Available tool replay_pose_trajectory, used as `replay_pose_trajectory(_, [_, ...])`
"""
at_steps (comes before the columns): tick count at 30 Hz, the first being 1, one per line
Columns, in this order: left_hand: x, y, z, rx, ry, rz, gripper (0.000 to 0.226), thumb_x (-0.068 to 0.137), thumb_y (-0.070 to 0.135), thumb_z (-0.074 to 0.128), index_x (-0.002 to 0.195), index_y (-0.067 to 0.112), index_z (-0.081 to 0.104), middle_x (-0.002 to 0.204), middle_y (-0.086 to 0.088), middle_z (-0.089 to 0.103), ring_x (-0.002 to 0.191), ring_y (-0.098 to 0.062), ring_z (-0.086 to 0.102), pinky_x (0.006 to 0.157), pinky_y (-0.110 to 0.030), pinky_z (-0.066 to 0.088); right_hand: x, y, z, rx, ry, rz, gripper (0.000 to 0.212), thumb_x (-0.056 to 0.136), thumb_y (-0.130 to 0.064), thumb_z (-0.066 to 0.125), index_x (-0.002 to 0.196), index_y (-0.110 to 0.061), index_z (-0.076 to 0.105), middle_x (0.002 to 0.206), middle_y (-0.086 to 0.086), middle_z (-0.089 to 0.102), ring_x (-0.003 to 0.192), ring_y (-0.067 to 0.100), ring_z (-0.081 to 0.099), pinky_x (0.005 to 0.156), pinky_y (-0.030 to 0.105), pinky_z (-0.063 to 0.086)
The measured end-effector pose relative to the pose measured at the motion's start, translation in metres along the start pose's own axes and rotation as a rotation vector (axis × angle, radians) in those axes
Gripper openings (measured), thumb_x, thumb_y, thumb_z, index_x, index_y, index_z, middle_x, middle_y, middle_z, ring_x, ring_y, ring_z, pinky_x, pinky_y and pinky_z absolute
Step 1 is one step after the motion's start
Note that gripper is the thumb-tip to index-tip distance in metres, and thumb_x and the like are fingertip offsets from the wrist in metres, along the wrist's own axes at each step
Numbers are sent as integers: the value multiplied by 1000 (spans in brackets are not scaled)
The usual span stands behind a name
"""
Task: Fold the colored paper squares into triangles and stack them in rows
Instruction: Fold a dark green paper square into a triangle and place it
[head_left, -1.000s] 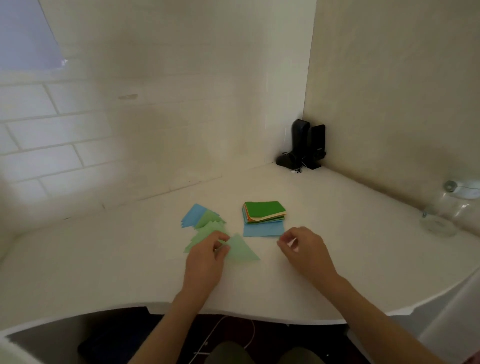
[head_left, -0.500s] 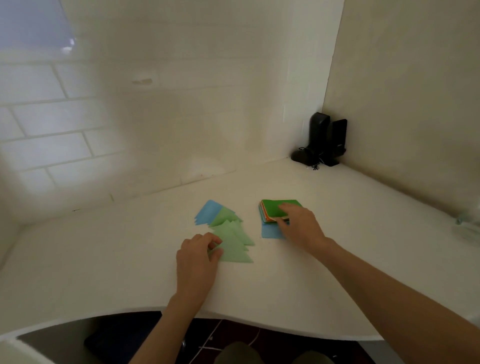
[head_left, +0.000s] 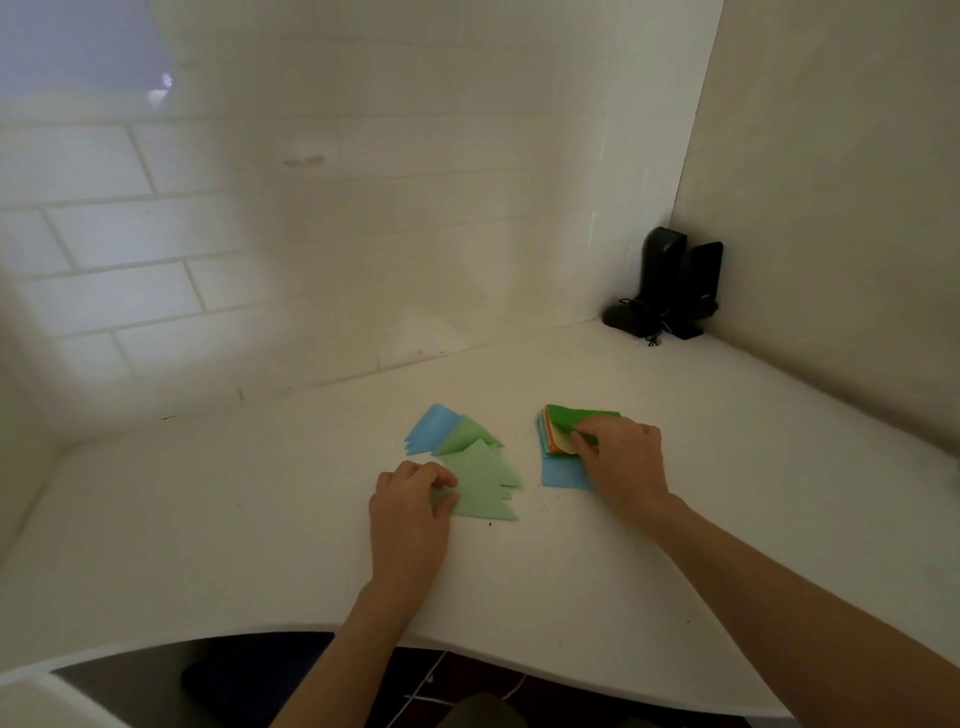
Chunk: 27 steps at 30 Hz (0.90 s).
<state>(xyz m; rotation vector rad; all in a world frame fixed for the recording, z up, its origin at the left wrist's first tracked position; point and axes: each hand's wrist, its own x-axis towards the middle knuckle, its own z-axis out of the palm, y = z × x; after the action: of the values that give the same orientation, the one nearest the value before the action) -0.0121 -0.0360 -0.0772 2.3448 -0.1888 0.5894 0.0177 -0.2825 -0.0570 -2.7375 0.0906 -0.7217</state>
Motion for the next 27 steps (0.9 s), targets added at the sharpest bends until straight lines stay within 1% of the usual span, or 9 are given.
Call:
replay_pose_trajectory(4, [-5,10,-5,25,44,67,23,70,5,75,81,22,65,87,6,60,76,-16,45,67,-30,35,-2,5,-20,9,187,-58,7,84,-24,65,84,-24,72,96,-8,71,91,17,60,84,39,32])
replay_pose_trajectory(7, [-10,25,-7,18,69,106,26,70,2,74,84,22,65,90,5,59,80,-16,46,69,-30,36,-10,10,-42,21,272,-117,3,83,-25,67,83,-25,71,94,-11,70,89,13,60,85,34,31])
replay_pose_trajectory(10, [-15,48,-6,-92,51,172,25,74,2,71,89,22,64,91,8,53,86,-10,43,75,-21,36,-30,17,-62,32,323,-188,5,80,-23,71,85,-24,71,93,-11,69,87,12,59,83,29,28])
replay_pose_trajectory(13, [-24,75,5,-203,-44,262,25,77,4,68,93,22,61,94,10,51,90,-4,45,78,-11,36,-61,25,-72,4,305,-233,7,77,-22,73,83,-26,71,91,-13,68,86,11,60,80,33,34])
replay_pose_trajectory(16, [-36,96,21,-258,-177,375,26,79,6,65,99,21,60,101,8,51,96,-6,50,81,-17,42,-92,33,-71,-20,249,-256,5,80,-29,67,82,-31,71,91,-16,68,85,8,61,80,33,35])
replay_pose_trajectory(18, [-45,104,32,-266,-262,419,26,79,7,62,102,19,59,104,6,52,100,-9,51,85,-19,42,-109,37,-69,-19,200,-252,13,81,-36,56,84,-34,69,92,-19,67,87,4,59,82,31,32])
replay_pose_trajectory(21, [-56,107,47,-241,-362,445,29,78,14,59,107,17,57,107,2,56,101,-11,51,87,-24,42,-125,39,-69,16,162,-239,18,81,-40,51,84,-35,69,92,-20,67,88,1,59,81,31,30])
replay_pose_trajectory(24, [-61,104,56,-217,-385,402,28,80,25,60,107,18,58,106,3,58,99,-11,52,87,-28,44,-132,39,-68,41,111,-213,20,80,-40,50,81,-34,69,88,-19,67,83,1,58,77,29,29])
replay_pose_trajectory(27, [-60,104,59,-199,-382,402,24,80,35,55,95,18,62,99,4,61,94,-11,54,83,-27,44,-131,39,-66,72,42,-142,22,78,-44,49,79,-35,69,85,-20,66,83,1,57,74,27,31])
